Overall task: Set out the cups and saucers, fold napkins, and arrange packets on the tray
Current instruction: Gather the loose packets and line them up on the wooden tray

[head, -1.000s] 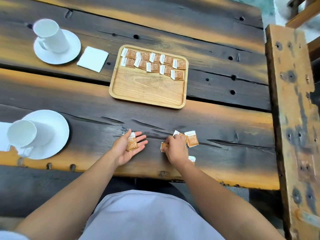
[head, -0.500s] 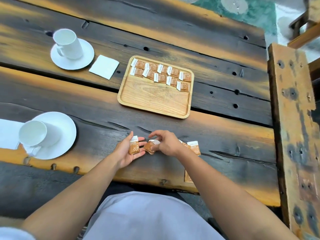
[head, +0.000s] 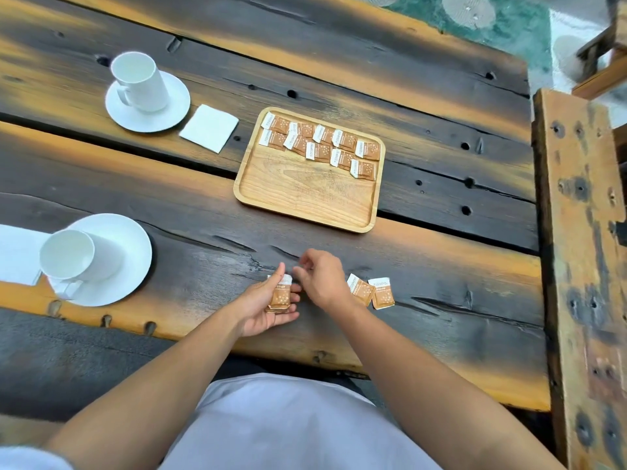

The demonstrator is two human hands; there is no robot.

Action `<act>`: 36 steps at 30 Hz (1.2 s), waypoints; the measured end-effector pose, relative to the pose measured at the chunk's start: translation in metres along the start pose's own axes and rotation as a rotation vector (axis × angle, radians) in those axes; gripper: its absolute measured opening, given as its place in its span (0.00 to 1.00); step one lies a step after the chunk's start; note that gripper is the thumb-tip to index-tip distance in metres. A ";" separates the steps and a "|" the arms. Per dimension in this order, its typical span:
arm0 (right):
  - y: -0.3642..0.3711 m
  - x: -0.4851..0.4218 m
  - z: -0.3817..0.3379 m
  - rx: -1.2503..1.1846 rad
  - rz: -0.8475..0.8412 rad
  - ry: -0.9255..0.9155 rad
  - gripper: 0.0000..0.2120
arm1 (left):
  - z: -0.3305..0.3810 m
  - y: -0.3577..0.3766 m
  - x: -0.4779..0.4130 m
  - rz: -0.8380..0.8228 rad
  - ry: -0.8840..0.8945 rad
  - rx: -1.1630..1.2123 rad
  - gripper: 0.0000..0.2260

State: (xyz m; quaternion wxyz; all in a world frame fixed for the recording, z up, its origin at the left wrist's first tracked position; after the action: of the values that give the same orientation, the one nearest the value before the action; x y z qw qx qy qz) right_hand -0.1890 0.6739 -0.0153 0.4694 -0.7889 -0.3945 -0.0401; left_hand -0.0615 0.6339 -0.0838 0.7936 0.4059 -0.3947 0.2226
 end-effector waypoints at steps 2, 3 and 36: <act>-0.011 0.000 0.030 0.110 0.030 0.079 0.13 | 0.001 -0.004 -0.001 0.004 0.018 -0.017 0.25; -0.014 0.002 0.049 0.197 0.006 0.133 0.15 | 0.002 -0.005 -0.001 0.004 0.025 -0.026 0.23; 0.006 0.012 0.037 -0.417 -0.160 0.258 0.10 | -0.012 0.028 -0.007 -0.107 -0.088 0.005 0.35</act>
State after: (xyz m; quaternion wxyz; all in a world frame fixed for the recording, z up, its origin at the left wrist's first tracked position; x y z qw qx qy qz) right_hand -0.1880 0.7082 -0.0351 0.3384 -0.8234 -0.3756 -0.2577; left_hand -0.0793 0.6589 -0.0810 0.7853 0.4380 -0.4062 0.1627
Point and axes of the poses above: each hand's wrist, its own x-axis away from the middle knuckle, its own y-axis out of the palm, z = x × y, the point moved 8 cm from there along -x, towards the middle knuckle, and after that the axes turned 5 degrees about y, right-handed, at the moved point
